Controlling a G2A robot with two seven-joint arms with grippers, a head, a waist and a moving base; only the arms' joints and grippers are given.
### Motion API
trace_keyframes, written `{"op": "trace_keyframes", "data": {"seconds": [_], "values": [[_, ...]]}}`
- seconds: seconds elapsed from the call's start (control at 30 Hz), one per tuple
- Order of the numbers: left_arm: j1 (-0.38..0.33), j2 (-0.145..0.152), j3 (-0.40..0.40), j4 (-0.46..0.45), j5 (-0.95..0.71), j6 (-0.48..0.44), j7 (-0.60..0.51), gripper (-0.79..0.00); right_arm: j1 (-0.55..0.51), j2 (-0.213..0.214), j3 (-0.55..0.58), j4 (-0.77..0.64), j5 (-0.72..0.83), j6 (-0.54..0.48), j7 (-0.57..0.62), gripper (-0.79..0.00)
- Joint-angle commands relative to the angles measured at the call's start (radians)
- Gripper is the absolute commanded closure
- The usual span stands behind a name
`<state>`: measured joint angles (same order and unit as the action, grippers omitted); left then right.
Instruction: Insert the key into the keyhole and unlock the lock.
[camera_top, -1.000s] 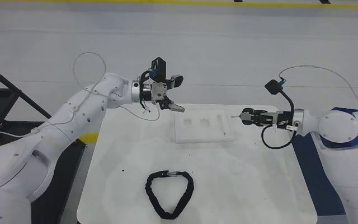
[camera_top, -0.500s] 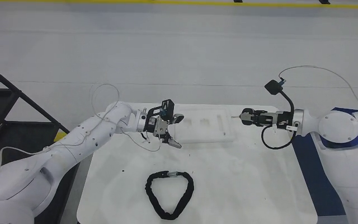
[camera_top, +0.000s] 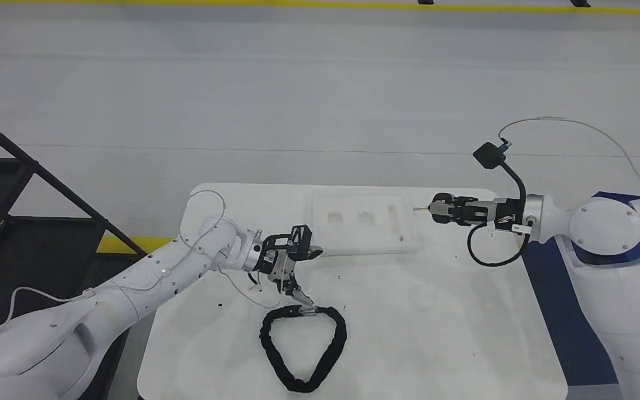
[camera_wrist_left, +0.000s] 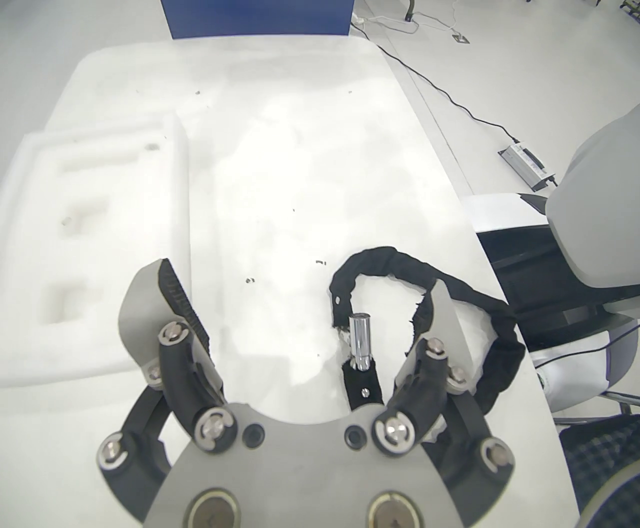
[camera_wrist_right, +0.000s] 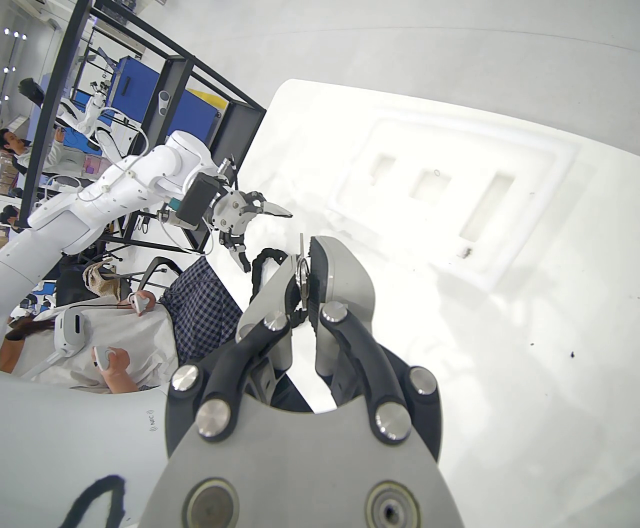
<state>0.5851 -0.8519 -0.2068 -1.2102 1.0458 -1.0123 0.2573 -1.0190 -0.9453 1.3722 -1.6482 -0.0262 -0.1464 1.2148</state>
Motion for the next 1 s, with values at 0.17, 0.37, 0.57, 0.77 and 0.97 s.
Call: {"op": "trace_keyframes", "data": {"seconds": [0.17,0.37,0.57,0.77,0.97], "values": [[0.028,0.003,0.028,-0.008,-0.006,0.000,-0.038,-0.785,0.000,0.000,0.000,0.000,0.000,0.000,0.000,0.000],[0.028,0.003,0.037,-0.010,-0.004,0.000,-0.044,-0.785,0.000,0.000,0.000,0.000,0.000,0.000,0.000,0.000],[0.028,0.003,0.037,-0.010,-0.004,0.000,-0.044,-0.785,0.000,0.000,0.000,0.000,0.000,0.000,0.000,0.000],[0.028,0.003,0.037,-0.010,-0.004,0.000,-0.044,-0.785,0.000,0.000,0.000,0.000,0.000,0.000,0.000,0.000],[0.060,0.001,0.028,-0.013,-0.008,0.051,-0.057,-0.785,0.000,0.000,0.000,0.000,0.000,0.000,0.000,0.000]]}}
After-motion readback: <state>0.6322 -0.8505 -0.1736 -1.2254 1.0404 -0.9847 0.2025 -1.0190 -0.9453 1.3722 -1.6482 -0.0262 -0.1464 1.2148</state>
